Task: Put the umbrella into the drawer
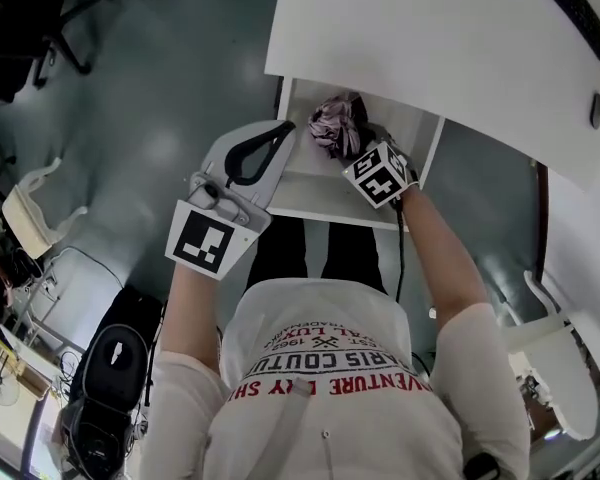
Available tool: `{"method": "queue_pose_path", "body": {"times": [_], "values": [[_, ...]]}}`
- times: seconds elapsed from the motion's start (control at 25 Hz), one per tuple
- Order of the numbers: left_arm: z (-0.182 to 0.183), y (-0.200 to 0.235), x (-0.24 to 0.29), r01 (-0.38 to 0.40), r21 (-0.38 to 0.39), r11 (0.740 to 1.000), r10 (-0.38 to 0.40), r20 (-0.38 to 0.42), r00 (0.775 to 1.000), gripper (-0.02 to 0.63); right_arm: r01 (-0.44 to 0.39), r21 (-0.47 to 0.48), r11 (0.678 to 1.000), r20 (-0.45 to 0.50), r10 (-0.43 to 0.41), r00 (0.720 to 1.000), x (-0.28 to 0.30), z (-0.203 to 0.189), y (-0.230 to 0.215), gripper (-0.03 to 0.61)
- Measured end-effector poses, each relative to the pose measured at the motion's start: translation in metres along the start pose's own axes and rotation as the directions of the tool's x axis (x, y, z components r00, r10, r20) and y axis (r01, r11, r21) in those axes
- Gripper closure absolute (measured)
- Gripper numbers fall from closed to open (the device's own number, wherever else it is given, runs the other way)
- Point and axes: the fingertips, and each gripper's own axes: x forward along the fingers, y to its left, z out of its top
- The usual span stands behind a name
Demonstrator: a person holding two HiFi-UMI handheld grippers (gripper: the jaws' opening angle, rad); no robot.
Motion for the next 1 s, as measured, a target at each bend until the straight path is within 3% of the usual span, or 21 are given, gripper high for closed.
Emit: {"method": "queue_pose_path", "body": {"times": [0.24,0.4,0.6,0.72,0.76,0.88,1.0], "values": [[-0.015,0.004,0.003,-0.016,-0.017,1.0,0.016,-0.018,1.0,0.607,-0.029,0.035,0.999,-0.001,0.029,1.0,0.018,-0.001,0.001,0.315],[-0.016,-0.001,0.002,-0.015,-0.017,1.0,0.015,-0.032,0.999,0.606,0.007,0.048,0.999,0.036,-0.008,0.999,0.009,0.003,-0.003,0.262],[0.002,-0.007,-0.001,-0.026,0.011,1.0,0.026,-0.033,0.999,0.606,0.035,0.024,0.999,0.107,-0.038,0.994,-0.027,0.025,0.001,0.258],[0.02,-0.012,-0.002,-0.037,0.03,0.999,0.038,-0.025,0.999,0.606,0.058,-0.001,0.998,0.216,-0.057,0.975,-0.066,0.052,0.004,0.262],[0.027,-0.015,-0.004,-0.037,0.036,0.999,0.038,-0.018,0.999,0.606,0.075,-0.005,0.997,0.263,-0.071,0.962,-0.081,0.063,0.005,0.276],[0.05,-0.022,-0.011,-0.042,0.049,0.998,0.042,0.01,0.999,0.607,0.133,0.025,0.991,0.393,-0.132,0.91,-0.128,0.093,0.005,0.394],[0.073,-0.031,-0.018,-0.052,0.058,0.997,0.05,0.04,0.998,0.607,0.179,0.086,0.98,0.47,-0.198,0.86,-0.173,0.11,0.004,0.495]]}}
